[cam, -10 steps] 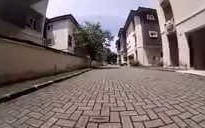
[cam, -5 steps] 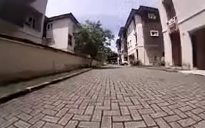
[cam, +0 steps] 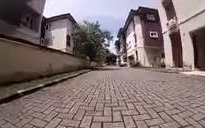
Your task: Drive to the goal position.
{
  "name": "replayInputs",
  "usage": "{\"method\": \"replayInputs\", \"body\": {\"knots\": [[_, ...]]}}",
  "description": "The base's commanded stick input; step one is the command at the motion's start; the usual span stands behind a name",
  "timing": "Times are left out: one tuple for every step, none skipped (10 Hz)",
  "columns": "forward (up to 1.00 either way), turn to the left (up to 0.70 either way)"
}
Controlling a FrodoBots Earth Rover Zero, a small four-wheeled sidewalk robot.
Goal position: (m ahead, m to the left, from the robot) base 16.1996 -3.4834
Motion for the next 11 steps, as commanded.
{"method": "replayInputs", "body": {"knots": [[0.50,0.00],[0.50,0.00],[0.50,0.00],[0.50,0.00],[0.50,0.00],[0.50,0.00],[0.50,0.00],[0.50,0.00],[0.50,0.00],[0.50,0.00],[0.50,0.00]]}}
